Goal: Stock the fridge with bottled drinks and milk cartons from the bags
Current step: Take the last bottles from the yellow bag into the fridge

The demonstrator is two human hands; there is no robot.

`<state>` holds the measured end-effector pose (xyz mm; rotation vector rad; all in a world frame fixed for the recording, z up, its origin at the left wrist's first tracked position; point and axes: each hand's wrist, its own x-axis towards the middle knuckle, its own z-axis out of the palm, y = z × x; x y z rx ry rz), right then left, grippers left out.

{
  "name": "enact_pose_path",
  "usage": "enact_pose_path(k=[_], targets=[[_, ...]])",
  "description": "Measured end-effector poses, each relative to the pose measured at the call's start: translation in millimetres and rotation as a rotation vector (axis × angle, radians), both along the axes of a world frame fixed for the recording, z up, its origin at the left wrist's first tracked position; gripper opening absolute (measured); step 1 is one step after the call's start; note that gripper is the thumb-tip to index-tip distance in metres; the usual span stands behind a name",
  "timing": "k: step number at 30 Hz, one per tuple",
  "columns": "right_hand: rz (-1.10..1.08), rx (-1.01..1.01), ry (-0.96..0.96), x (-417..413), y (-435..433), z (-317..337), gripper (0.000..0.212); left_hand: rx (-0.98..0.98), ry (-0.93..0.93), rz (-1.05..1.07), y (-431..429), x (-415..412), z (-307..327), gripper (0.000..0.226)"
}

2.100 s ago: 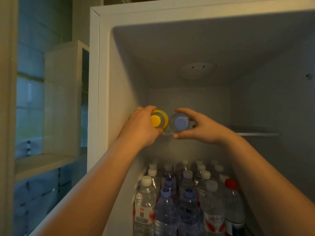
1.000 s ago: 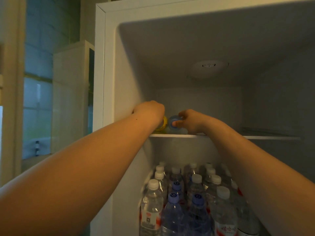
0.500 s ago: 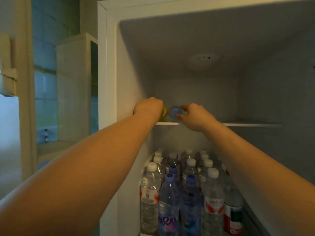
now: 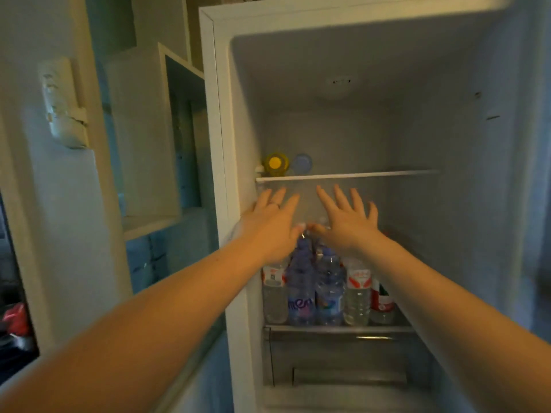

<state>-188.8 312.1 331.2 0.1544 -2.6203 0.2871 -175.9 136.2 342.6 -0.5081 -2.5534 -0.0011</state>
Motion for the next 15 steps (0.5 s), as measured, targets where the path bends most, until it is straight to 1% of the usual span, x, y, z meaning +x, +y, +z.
enact_pose_path(k=[2,4,8,11,15], targets=[[-0.006,0.001,0.009,27.4,-2.0,-27.3,0.078,-0.055,0.044,-0.011,-4.2,25.4,-30.7,0.071],[-0.017,-0.005,0.033,56.6,-2.1,-54.4,0.078,-0.068,0.035,-0.007,-8.9,47.6,-61.6,0.075],[-0.020,-0.010,0.050,118.2,2.5,-103.6,0.075,-0.003,-0.088,-0.022,-15.0,96.4,-120.7,0.078],[-0.016,0.008,0.043,160.0,11.1,-139.1,0.072,0.031,-0.146,-0.033,-17.7,129.9,-161.3,0.079],[-0.017,0.014,0.029,213.2,24.9,-184.3,0.067,0.103,-0.198,-0.130,-16.6,172.5,-210.9,0.083]])
